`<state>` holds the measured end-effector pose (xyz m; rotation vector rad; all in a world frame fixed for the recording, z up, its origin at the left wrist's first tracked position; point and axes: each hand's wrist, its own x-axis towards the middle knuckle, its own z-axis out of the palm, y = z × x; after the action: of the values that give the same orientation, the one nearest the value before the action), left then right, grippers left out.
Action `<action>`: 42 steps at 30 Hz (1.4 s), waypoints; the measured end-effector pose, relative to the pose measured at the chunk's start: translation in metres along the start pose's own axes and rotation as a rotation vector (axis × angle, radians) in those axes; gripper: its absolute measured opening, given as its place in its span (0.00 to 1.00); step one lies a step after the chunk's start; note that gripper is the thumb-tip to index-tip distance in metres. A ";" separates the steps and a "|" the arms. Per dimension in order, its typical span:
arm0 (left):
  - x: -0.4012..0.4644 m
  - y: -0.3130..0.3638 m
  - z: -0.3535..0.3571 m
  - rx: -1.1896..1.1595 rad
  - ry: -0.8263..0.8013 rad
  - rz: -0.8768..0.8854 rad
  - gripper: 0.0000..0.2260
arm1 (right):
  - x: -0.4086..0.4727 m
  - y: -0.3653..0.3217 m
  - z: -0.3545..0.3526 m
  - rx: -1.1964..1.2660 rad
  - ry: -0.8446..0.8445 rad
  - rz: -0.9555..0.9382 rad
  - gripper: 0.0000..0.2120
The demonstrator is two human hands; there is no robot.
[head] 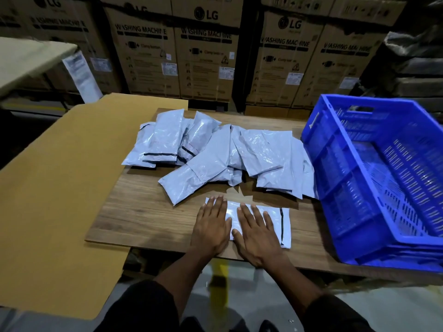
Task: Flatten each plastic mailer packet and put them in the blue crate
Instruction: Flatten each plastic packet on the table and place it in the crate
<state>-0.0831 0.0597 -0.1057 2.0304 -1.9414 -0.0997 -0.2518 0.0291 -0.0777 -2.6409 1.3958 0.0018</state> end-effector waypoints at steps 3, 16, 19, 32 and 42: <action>0.001 -0.001 -0.002 0.027 -0.042 -0.013 0.28 | -0.001 0.005 -0.001 -0.019 -0.038 0.012 0.33; -0.013 -0.018 -0.003 0.083 -0.096 -0.048 0.32 | -0.030 0.056 -0.010 -0.067 -0.127 0.112 0.41; -0.014 -0.021 -0.005 0.079 -0.106 -0.077 0.34 | -0.029 0.056 -0.021 -0.038 -0.195 0.097 0.44; -0.020 -0.013 -0.016 0.178 -0.123 0.138 0.38 | -0.023 0.043 -0.012 0.026 0.356 -0.295 0.11; -0.013 -0.009 -0.035 0.256 -0.069 0.264 0.25 | -0.040 0.037 -0.030 -0.128 0.403 -0.615 0.16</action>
<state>-0.0662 0.0791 -0.0777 1.9172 -2.3509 0.1498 -0.3071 0.0377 -0.0506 -3.1868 0.6073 -0.5510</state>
